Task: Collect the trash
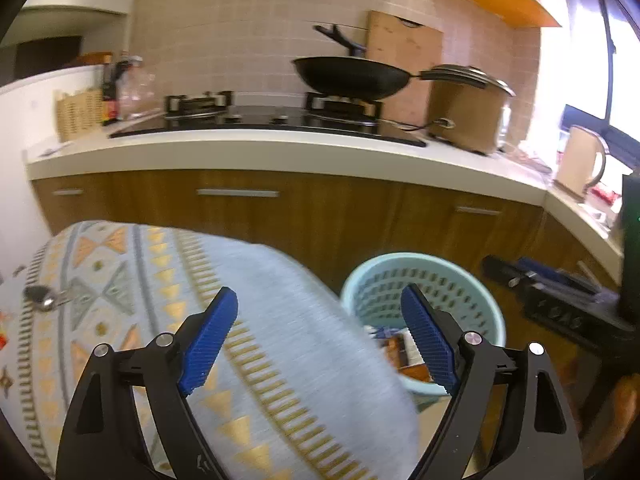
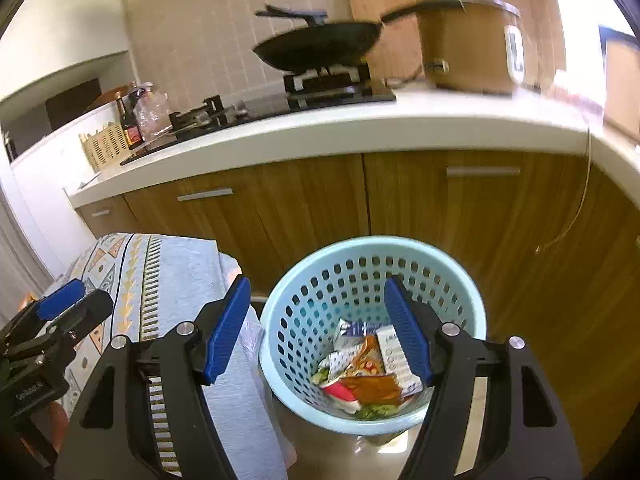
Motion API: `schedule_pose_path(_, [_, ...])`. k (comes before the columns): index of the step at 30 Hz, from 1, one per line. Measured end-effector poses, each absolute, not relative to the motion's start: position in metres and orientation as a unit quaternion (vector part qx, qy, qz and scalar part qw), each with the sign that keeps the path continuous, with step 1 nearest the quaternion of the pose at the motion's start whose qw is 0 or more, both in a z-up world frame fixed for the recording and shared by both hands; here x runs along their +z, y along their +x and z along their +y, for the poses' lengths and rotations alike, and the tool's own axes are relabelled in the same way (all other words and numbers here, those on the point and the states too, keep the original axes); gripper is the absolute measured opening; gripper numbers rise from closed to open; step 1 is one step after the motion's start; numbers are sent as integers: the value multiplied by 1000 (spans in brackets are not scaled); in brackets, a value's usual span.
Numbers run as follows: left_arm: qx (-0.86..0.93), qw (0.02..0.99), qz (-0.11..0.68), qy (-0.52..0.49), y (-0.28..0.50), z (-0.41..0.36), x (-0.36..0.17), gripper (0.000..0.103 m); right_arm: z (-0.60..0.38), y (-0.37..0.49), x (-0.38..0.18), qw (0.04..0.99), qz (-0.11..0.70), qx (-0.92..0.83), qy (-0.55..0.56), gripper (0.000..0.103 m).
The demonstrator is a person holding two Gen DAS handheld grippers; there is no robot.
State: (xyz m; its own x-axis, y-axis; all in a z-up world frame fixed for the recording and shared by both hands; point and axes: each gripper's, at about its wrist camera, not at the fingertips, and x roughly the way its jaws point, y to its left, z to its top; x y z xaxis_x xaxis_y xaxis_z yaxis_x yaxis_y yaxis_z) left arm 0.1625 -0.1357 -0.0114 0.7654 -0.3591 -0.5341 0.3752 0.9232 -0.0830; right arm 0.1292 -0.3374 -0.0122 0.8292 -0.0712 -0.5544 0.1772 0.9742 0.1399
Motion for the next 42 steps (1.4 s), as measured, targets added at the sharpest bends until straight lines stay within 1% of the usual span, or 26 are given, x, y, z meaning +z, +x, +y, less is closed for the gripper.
schedule_pose_path(6, [-141, 954, 266, 17, 151, -114, -17, 82, -317, 116, -6, 959, 265, -61, 77, 66])
schedule_pose_path(9, [-130, 957, 260, 19, 149, -108, -19, 85, -311, 111, -4, 961, 260, -61, 71, 66])
schedule_pose_path(13, [-116, 961, 250, 19, 144, -101, -23, 85, -300, 105, -4, 963, 254, -61, 61, 66])
schedule_pose_path(15, [-108, 963, 244, 25, 141, -97, -28, 89, -294, 101, -5, 966, 247, -64, 49, 66])
schedule_pose_path(18, [-84, 967, 237, 46, 138, -94, -34, 89, -284, 95, -6, 969, 236, -68, 34, 66])
schedule_pose_path(24, [-85, 964, 252, 26, 141, -82, -38, 91, -272, 90, -7, 971, 224, -76, 17, 66])
schedule_pose_path(29, [-80, 965, 246, 27, 139, -80, -38, 91, -266, 88, -10, 972, 222, -74, 12, 66])
schedule_pose_path(42, [-80, 964, 254, 19, 143, -77, -40, 91, -263, 91, -20, 971, 227, -72, 17, 66])
